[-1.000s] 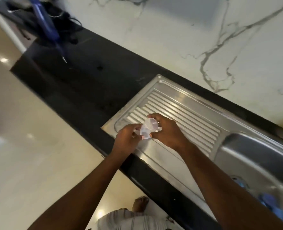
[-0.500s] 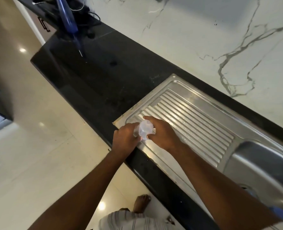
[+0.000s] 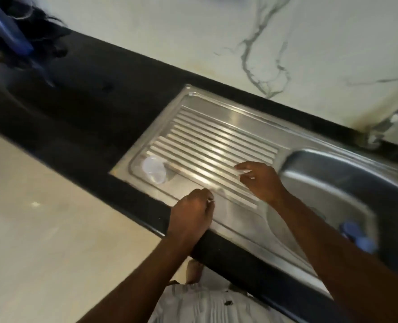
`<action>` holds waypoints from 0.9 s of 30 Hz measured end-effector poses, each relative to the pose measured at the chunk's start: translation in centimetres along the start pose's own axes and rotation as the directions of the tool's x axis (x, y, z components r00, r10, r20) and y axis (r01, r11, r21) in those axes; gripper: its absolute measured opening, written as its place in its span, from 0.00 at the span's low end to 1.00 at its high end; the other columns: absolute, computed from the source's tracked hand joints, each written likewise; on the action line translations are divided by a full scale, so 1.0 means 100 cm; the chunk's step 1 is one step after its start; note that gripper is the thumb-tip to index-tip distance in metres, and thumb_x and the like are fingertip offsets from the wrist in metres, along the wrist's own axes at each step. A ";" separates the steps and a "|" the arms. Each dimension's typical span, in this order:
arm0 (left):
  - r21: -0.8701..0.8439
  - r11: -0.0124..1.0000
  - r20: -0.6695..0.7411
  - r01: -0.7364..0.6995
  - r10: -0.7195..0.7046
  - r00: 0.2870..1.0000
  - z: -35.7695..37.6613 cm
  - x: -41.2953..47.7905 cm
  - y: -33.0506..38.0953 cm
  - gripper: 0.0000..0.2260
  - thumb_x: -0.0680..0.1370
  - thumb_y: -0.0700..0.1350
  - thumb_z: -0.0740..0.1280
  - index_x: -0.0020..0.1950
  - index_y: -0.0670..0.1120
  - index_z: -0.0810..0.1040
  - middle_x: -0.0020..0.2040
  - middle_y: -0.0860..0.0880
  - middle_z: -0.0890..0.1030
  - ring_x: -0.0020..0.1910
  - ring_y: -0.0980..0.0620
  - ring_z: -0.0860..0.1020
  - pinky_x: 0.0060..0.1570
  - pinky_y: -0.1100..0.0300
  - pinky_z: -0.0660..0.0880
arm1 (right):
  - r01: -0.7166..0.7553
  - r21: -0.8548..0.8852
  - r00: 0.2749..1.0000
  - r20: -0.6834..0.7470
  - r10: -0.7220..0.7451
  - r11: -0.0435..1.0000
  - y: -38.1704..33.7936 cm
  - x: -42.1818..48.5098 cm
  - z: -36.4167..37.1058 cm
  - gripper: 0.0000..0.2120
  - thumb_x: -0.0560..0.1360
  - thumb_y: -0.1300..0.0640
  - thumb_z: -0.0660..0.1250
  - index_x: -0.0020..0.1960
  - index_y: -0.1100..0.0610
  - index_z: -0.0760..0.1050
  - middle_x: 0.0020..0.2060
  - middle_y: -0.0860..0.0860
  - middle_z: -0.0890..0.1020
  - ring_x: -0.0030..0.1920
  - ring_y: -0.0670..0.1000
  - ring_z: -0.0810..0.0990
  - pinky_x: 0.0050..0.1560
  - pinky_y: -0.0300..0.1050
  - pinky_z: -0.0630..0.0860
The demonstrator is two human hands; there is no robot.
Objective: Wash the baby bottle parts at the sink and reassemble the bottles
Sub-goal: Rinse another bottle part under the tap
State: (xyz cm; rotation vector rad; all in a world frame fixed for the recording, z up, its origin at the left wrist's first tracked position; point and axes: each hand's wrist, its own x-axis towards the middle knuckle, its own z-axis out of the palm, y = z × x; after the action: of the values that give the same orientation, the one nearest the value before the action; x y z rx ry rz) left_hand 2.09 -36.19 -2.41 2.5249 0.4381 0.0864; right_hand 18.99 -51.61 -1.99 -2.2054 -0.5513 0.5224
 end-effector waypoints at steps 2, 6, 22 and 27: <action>0.008 0.996 0.048 -0.090 0.090 0.995 0.025 0.015 0.035 0.08 0.81 0.50 0.62 0.56 0.51 0.79 0.51 0.51 0.81 0.49 0.50 0.80 0.50 0.52 0.77 | -0.063 -0.014 0.996 -0.058 0.062 0.998 0.024 -0.019 -0.030 0.13 0.76 0.66 0.70 0.59 0.58 0.81 0.54 0.50 0.83 0.44 0.43 0.82 0.44 0.22 0.71; 0.015 0.974 0.162 -0.227 0.222 0.962 0.077 0.038 0.106 0.08 0.80 0.50 0.63 0.52 0.50 0.80 0.49 0.49 0.82 0.48 0.47 0.80 0.48 0.52 0.77 | -0.230 -0.069 0.958 -0.189 0.213 0.971 0.080 -0.060 -0.081 0.14 0.74 0.63 0.70 0.59 0.54 0.82 0.56 0.50 0.83 0.54 0.49 0.81 0.57 0.36 0.73; 0.012 0.977 0.347 -0.213 0.196 0.917 0.160 0.068 0.185 0.09 0.79 0.41 0.65 0.54 0.50 0.83 0.51 0.50 0.85 0.52 0.48 0.82 0.53 0.55 0.77 | -0.466 -0.415 0.823 0.120 0.555 0.781 0.222 -0.094 -0.110 0.07 0.69 0.51 0.69 0.44 0.53 0.80 0.45 0.52 0.82 0.48 0.56 0.82 0.46 0.46 0.78; -0.012 0.988 0.279 -0.151 0.148 0.949 0.147 0.062 0.178 0.08 0.79 0.41 0.67 0.55 0.49 0.83 0.50 0.49 0.85 0.49 0.49 0.82 0.46 0.63 0.70 | -0.388 -0.512 0.826 0.175 0.535 0.766 0.230 -0.089 -0.082 0.24 0.71 0.37 0.68 0.56 0.55 0.76 0.51 0.54 0.79 0.56 0.58 0.79 0.56 0.52 0.76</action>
State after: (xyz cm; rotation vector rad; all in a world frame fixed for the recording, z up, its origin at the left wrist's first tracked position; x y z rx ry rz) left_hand 15.37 -55.83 -5.13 2.5251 0.1331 -0.2142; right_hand 20.99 -74.95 -13.13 -2.7566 -0.2843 1.1235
